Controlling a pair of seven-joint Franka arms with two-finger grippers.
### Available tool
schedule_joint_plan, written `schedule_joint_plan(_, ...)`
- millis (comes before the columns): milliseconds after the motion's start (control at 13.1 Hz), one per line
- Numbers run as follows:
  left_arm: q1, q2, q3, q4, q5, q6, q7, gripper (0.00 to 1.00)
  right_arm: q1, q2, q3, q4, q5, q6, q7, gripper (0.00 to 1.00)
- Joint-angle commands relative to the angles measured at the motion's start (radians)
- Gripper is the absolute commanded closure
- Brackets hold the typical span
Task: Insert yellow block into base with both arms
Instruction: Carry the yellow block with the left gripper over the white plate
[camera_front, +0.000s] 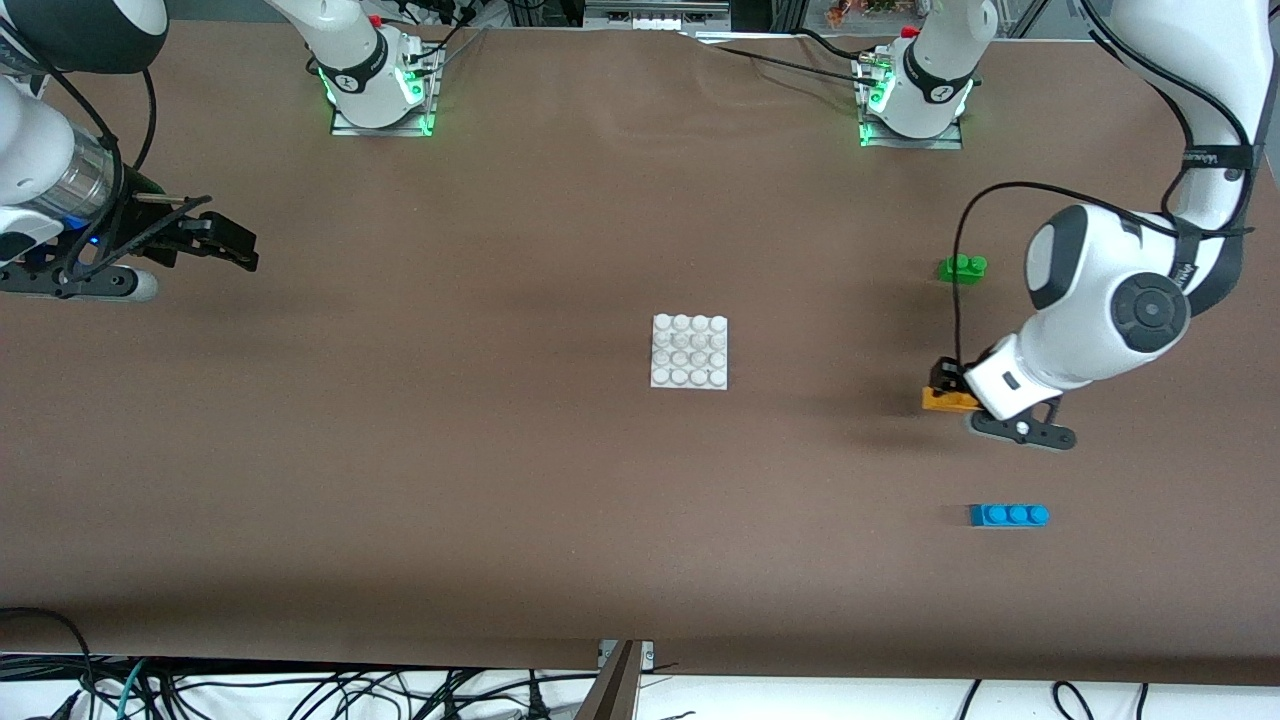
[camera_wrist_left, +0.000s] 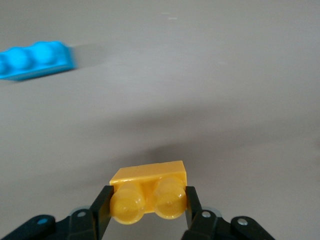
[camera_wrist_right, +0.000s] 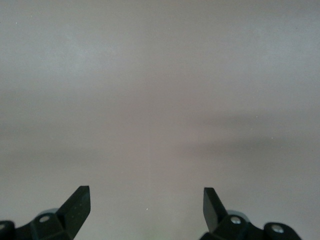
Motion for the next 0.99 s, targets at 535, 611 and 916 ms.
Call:
schedule_joint_plan(535,-0.281,0.144,-0.193,0.124,0.023,-0.027,-0.426,0.76,0.000,0.017,0.008,0.010,0.003,0.030,0.013,0.00)
schedule_joint_plan(611,-0.311,0.167,-0.190,0.128,0.062,-0.020,-0.462,0.76,0.000,0.017,0.008,0.012,0.003,0.027,0.014,0.00)
schedule_joint_plan(916,-0.366,0.268,-0.191,0.129,0.211,0.103,-0.645,0.76,0.000,0.017,0.008,0.016,0.003,0.031,0.013,0.00)
